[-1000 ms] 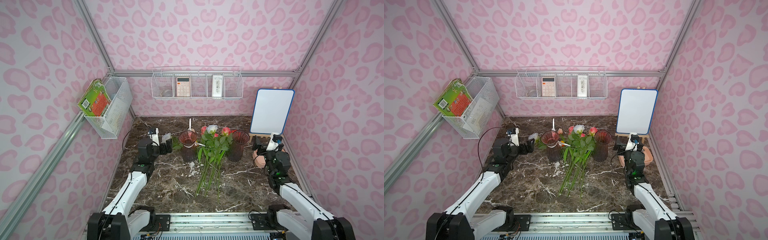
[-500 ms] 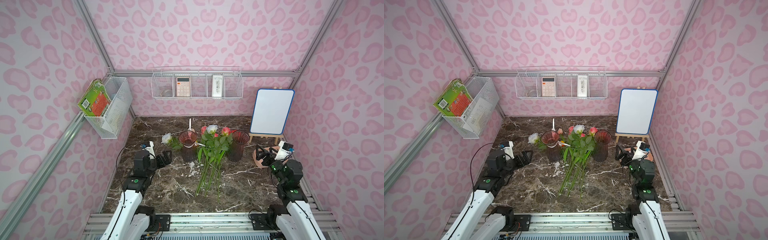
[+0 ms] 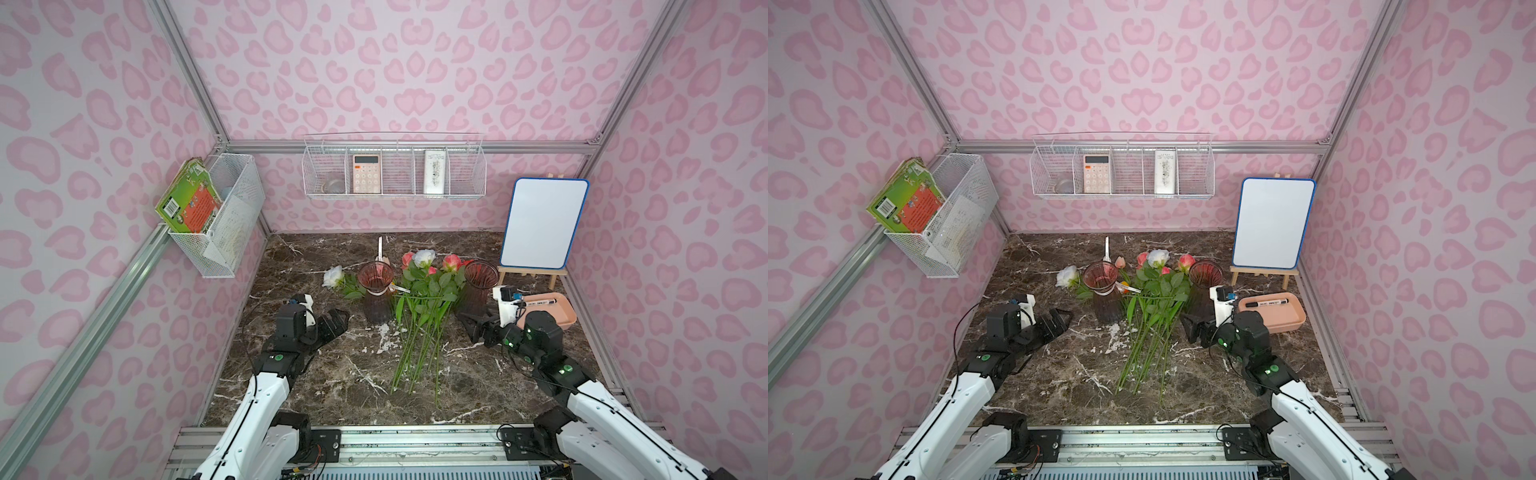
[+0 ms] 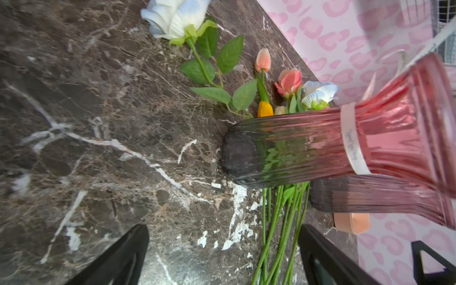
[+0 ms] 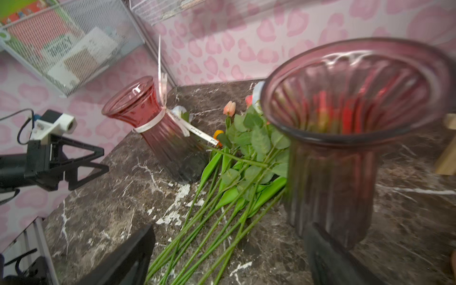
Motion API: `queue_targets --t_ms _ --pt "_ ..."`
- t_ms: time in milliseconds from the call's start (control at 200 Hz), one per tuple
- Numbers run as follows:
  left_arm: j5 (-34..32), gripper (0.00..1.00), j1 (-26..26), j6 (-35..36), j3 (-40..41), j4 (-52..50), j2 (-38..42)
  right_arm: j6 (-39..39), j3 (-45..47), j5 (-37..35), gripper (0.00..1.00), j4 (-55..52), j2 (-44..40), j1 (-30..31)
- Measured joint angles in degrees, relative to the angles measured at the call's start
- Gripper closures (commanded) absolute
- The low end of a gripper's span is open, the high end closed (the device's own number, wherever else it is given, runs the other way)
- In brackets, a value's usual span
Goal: Arrange the flowers in different vases according to their variety
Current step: Move the vase to the center of the board.
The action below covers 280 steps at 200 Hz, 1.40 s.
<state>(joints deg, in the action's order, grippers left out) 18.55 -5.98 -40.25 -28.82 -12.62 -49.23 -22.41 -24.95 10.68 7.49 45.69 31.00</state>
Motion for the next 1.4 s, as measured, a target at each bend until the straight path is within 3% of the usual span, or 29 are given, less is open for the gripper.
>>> queue_targets --t_ms 120,300,400,835,1400 --pt "0.31 0.02 -4.39 0.72 0.61 0.22 -0.28 -0.02 -2.56 -3.1 0.23 0.39 5.97 3.91" --pt "-2.51 0.06 -13.35 1.4 2.54 -0.74 -2.71 0.2 -8.46 -5.38 0.27 -0.15 16.85 10.27" --pt "-4.52 0.07 -15.5 1.42 2.16 -1.4 -4.68 0.66 -13.18 -6.19 0.29 -1.29 23.32 12.26" --pt "-17.79 0.08 -14.49 1.84 -0.28 -7.19 -5.79 3.96 -32.24 -5.95 0.45 -0.33 50.42 14.03" --pt "-19.3 0.08 -11.58 2.89 0.35 -8.46 -1.33 8.72 -41.38 10.16 0.45 18.49 69.7 14.86"
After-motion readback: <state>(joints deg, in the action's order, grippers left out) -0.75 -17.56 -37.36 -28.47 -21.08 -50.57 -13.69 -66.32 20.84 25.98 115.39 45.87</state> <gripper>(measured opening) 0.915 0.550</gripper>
